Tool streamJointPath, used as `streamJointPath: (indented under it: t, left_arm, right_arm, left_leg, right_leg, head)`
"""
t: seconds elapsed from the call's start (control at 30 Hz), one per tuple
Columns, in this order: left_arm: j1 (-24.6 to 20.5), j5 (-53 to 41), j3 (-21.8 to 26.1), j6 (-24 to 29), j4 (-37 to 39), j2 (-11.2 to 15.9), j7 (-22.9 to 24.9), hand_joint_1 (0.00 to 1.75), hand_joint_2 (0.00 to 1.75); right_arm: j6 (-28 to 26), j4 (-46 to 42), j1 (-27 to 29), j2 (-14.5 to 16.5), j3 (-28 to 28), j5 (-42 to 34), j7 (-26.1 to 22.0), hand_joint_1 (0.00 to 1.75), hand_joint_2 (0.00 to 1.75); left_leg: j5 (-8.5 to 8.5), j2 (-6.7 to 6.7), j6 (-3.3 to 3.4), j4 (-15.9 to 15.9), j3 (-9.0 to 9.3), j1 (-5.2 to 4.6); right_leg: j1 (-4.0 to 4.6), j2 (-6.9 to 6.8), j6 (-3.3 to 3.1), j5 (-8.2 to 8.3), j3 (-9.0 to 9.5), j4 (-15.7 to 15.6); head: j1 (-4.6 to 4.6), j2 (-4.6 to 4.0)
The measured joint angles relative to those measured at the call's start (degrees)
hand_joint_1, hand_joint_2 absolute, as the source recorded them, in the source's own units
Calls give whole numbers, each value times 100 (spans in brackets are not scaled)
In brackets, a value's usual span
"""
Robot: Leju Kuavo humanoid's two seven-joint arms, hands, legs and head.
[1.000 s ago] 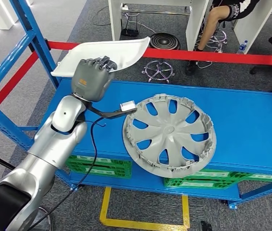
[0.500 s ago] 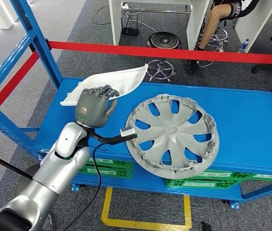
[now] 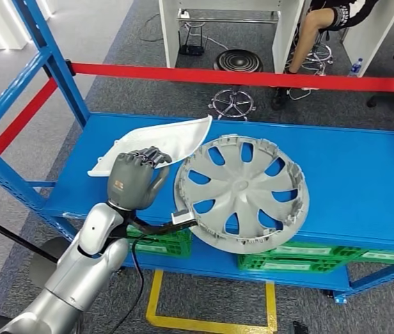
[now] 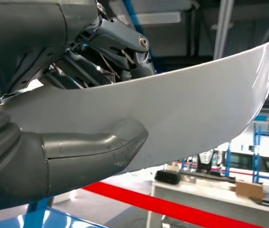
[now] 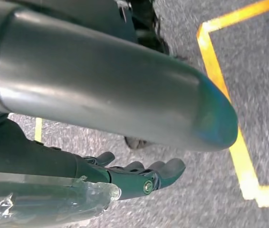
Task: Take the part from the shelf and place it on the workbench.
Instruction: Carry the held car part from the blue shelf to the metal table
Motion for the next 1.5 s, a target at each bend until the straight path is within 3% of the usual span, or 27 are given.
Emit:
streamJointPath:
  t: [0.07, 0.13, 0.2, 0.23, 0.3, 0.4, 0.47, 0.53, 0.57, 0.63, 0.7, 0.73, 0.77, 0.8, 0.87, 0.93, 1.0, 1.03, 1.07, 1.13, 1.2, 1.23, 1.27, 1.33, 1.4, 1.47, 1.5]
  left_arm:
    - [211, -25, -3, 16, -174, 55, -7, 175, 175]
    - [399, -59, 8, 26, -343, 123, -7, 175, 175]
    - [554, -74, 47, 39, -478, 188, -5, 175, 175]
    - [623, -75, 72, 47, -531, 221, -4, 175, 175]
    - [747, -76, 126, 58, -634, 286, -5, 175, 175]
    - [850, -122, 216, 63, -820, 338, -7, 175, 175]
    - [877, -198, 263, 55, -930, 352, -5, 175, 175]
    - [937, -290, 314, 33, -1003, 370, 8, 175, 175]
    - [972, -331, 338, 20, -1030, 379, 18, 175, 175]
    - [1023, -377, 371, -4, -1085, 393, 33, 175, 175]
    - [1068, -398, 398, -13, -1133, 411, 39, 175, 175]
    - [1112, -407, 422, -10, -1162, 426, 43, 175, 175]
    - [1177, -414, 456, -6, -1205, 447, 46, 175, 175]
    - [1257, -418, 501, -3, -1262, 475, 49, 175, 175]
    - [1408, -418, 603, -1, -1398, 547, 50, 175, 175]
    - [1521, -414, 721, -4, -1550, 627, 46, 175, 175]
    - [1648, -389, 866, -6, -1711, 708, 34, 175, 175]
    - [1732, -369, 947, -7, -1787, 755, 23, 175, 175]
    - [1825, -342, 1030, -7, -1859, 804, 8, 175, 175]
    - [2010, -284, 1208, -9, -2002, 897, -37, 175, 175]
    - [2139, -245, 1372, -11, -2106, 970, -71, 175, 175]
    - [2186, -237, 1437, -11, -2137, 1001, -77, 175, 175]
    - [2227, -232, 1488, -12, -2162, 1029, -78, 175, 175]
    - [2288, -224, 1565, -13, -2213, 1067, -80, 175, 175]
    - [2320, -218, 1627, -11, -2284, 1087, -84, 175, 175]
    - [2345, -191, 1694, -14, -2369, 1102, -88, 175, 175]
    - [2372, -172, 1734, -22, -2405, 1115, -91, 175, 175]
  right_arm:
    - [-10, 0, 11, 3, -20, -2, 3, 0, 0]
    - [-17, 0, 17, 6, -44, -4, -1, 0, 0]
    - [-17, 0, 23, 6, -72, -5, -15, 0, 0]
    - [-17, 0, 24, 6, -84, -5, -25, 0, 0]
    - [-17, 0, 24, 6, -101, -5, -52, 0, 0]
    - [-17, -4, 21, 7, -116, -5, -174, 0, 0]
    - [-17, -7, 19, 9, -122, -4, -285, 0, 0]
    - [-16, -6, 30, 17, -138, -2, -369, 0, 0]
    - [-15, -5, 42, 22, -147, -2, -396, 0, 0]
    - [-12, -4, 59, 30, -162, -8, -420, 0, 0]
    - [0, -4, 52, 37, -170, -16, -423, 0, 0]
    - [6, -4, 45, 39, -176, -17, -416, 0, 0]
    - [11, -4, 40, 39, -185, -16, -406, 0, 0]
    - [11, -4, 37, 39, -193, -17, -390, 0, 0]
    - [10, -4, 31, 39, -207, -17, -358, 0, 0]
    - [9, -5, 9, 40, -216, -18, -337, 0, 0]
    - [9, -7, -7, 42, -232, -21, -317, 0, 0]
    - [9, -6, -5, 46, -239, -22, -301, 0, 0]
    - [9, -5, 0, 51, -244, -23, -284, 0, 0]
    - [4, -4, 10, 62, -246, -35, -250, 0, 0]
    - [-1, -4, 11, 63, -246, -46, -236, 0, 0]
    - [-1, -4, 10, 63, -246, -47, -234, 0, 0]
    - [-2, -4, 10, 63, -246, -47, -232, 0, 0]
    - [-2, -4, 9, 63, -246, -47, -224, 0, 0]
    - [-2, -5, -2, 63, -246, -48, -210, 0, 0]
    - [-2, -7, -14, 63, -248, -50, -189, 0, 0]
    - [-2, -7, -14, 63, -249, -51, -173, 0, 0]
  left_leg:
    - [-102, 6, -67, 76, -62, 20]
    - [-567, 17, -123, 553, -246, 30]
    - [-1070, 20, -152, 1322, -458, 30]
    - [-1169, 20, -151, 1588, -493, 30]
    - [-1044, 20, -120, 1578, -297, 28]
    - [-838, 19, -33, 521, 542, 10]
    - [-900, 17, 11, 49, 831, -24]
    - [-852, 22, 75, -51, 797, -49]
    - [-797, 29, 118, -66, 762, -53]
    - [-680, 42, 197, -89, 669, -42]
    - [-569, 46, 236, -86, 543, -52]
    - [-512, 49, 237, -83, 473, -58]
    - [-454, 52, 231, -79, 400, -62]
    - [-398, 55, 220, -75, 328, -64]
    - [-290, 57, 183, -59, 193, -63]
    - [-192, 59, 123, -34, 91, -72]
    - [-95, 64, 54, -25, 45, -70]
    - [-58, 65, 20, -25, 33, -62]
    - [-102, 65, -17, 1, 11, -51]
    - [-500, 63, -93, 324, -109, -29]
    - [-1075, 63, -153, 1007, -280, -2]
    - [-1232, 63, -172, 1329, -329, 12]
    - [-1253, 63, -185, 1522, -317, 26]
    - [-1018, 64, -197, 1389, -45, 55]
    - [-867, 62, -197, 685, 550, 84]
    - [-954, 54, -146, 29, 1002, 79]
    - [-979, 50, -104, -128, 1075, 54]
  right_leg:
    - [-1, -7, -103, 59, -78, 2]
    - [-4, -25, -193, 156, -189, -5]
    - [12, -41, -227, 253, -318, -4]
    - [22, -51, -230, 299, -382, -4]
    - [45, -64, -225, 394, -509, -2]
    - [78, -69, -190, 532, -649, 2]
    - [81, -75, -135, 630, -702, -5]
    - [50, -76, -61, 714, -740, -27]
    - [36, -76, -32, 652, -782, 6]
    - [27, -75, -1, 240, -919, 373]
    - [31, -77, 16, -290, -1081, 1096]
    - [32, -77, 22, -409, -1111, 1404]
    - [34, -77, 24, -400, -1067, 1562]
    - [36, -77, 21, -289, -933, 1530]
    - [39, -76, -1, -70, -419, 951]
    - [55, -65, -25, -138, 106, 197]
    - [85, -51, -68, -229, 253, -109]
    - [87, -55, -107, -200, 204, -111]
    - [87, -61, -152, -148, 172, -110]
    - [75, -82, -242, -21, 81, -125]
    - [80, -95, -289, 117, -64, -120]
    - [83, -101, -291, 186, -150, -116]
    - [84, -106, -287, 251, -238, -113]
    - [85, -116, -261, 385, -413, -110]
    - [93, -116, -219, 508, -545, -100]
    - [100, -113, -158, 632, -635, -90]
    - [92, -111, -119, 699, -668, -101]
  head:
    - [-9, 0]
    - [-29, 0]
    - [-39, 0]
    - [-38, 0]
    - [-39, 0]
    - [-36, 0]
    - [-31, 0]
    - [-34, 0]
    - [-36, 0]
    - [-27, 0]
    - [-8, 0]
    - [-6, 0]
    - [-6, 0]
    - [-5, 0]
    - [-6, 0]
    - [-12, 0]
    - [-18, 0]
    - [-19, 0]
    - [-18, 0]
    - [-31, 0]
    - [-46, 0]
    - [-49, 0]
    - [-48, 0]
    - [-48, 0]
    - [-48, 0]
    - [-43, 0]
    - [-39, 0]
